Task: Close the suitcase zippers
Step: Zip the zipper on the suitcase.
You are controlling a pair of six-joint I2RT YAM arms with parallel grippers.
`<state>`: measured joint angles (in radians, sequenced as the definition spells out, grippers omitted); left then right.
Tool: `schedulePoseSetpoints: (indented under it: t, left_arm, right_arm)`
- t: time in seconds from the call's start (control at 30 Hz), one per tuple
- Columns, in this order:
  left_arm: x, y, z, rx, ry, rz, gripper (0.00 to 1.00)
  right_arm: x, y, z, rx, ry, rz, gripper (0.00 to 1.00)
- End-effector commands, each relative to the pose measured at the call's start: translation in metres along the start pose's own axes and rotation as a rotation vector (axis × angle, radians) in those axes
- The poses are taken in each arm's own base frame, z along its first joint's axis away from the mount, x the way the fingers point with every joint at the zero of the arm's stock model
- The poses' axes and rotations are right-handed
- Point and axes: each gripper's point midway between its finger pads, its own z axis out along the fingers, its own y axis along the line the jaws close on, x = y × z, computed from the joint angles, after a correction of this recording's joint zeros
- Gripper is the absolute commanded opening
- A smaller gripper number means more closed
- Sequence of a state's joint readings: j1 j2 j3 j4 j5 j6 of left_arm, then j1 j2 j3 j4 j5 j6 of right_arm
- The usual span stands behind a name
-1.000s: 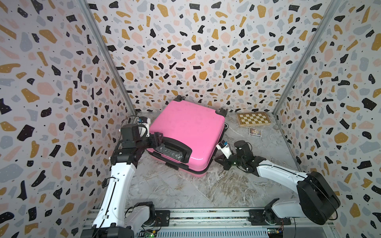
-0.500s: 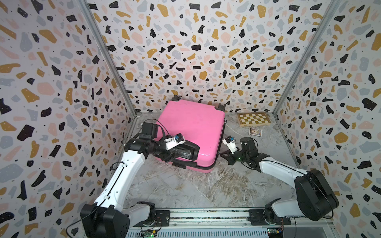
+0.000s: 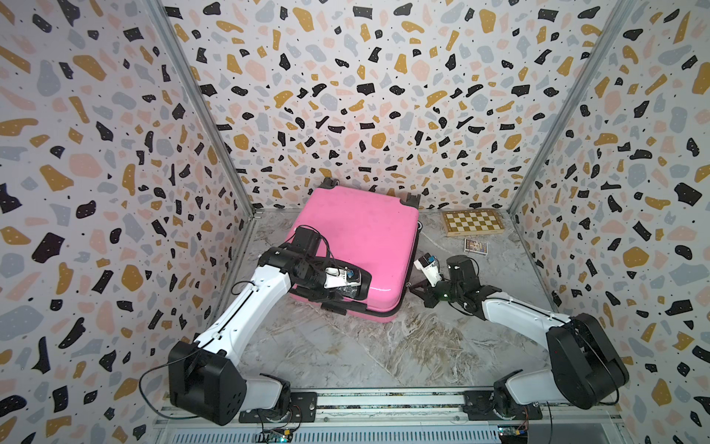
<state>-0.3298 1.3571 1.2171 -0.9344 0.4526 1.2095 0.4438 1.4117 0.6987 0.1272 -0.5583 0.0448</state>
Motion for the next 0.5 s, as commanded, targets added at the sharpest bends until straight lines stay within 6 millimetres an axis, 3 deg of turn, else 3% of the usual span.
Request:
schedulePoseSetpoints:
  t: [0.0,0.17,0.27,0.47]
  left_arm:
    - [0.008,-0.016,0.005,0.079,0.061,-0.041,0.41]
    - [-0.006,-0.010,-0.007,0.050,0.027,-0.038,0.11]
    - [-0.016,-0.005,-0.019,0.008,0.004,-0.026,0.00]
    - [-0.035,0.016,-0.045,-0.143,-0.051,-0.007,0.00]
  right_arm:
    - [-0.015,0.000,-0.003,0.000,-0.033,-0.017,0.00]
    - [-0.010,0.003,-0.006,-0.002,-0.031,-0.016,0.00]
    - [-0.005,0.001,-0.008,0.025,-0.026,-0.009,0.00]
    - [0.006,0.004,-0.010,0.059,-0.006,-0.018,0.00]
